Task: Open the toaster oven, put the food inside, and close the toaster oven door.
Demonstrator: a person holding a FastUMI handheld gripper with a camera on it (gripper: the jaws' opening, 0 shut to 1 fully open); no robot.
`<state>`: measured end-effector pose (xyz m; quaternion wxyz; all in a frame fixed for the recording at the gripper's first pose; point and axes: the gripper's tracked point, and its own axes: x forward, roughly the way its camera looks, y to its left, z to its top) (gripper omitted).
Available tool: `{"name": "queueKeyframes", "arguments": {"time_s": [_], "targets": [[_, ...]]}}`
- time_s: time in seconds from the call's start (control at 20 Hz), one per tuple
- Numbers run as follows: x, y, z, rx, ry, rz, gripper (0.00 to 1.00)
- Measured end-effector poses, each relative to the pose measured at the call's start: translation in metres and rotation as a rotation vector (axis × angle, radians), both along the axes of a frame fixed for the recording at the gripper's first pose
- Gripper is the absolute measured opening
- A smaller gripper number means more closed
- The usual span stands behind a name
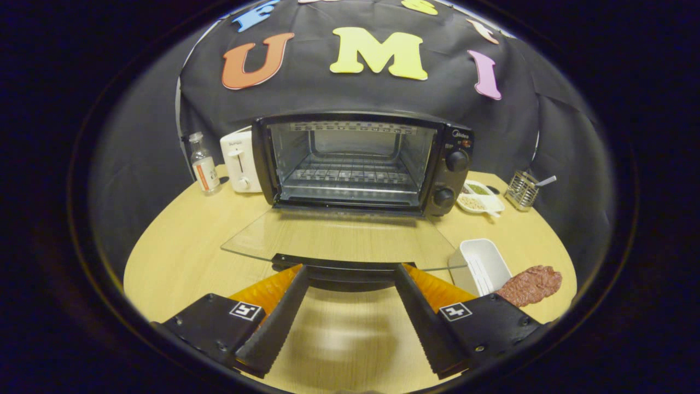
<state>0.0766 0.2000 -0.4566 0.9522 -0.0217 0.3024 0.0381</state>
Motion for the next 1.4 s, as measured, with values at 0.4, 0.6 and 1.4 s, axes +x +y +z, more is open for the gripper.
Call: {"name": "queueKeyframes", "arguments": {"time_s": [0.4, 0.6, 1.4], "targets": [[-0.005, -0.005, -0.027, 0.038, 0.099, 0.006, 1.00], [-0.009, -0.006, -0.023, 0.032, 0.114, 0.051, 1.00], [0.010, -0.239, 0.053, -0.016, 0.077, 0.198, 1.00]]}}
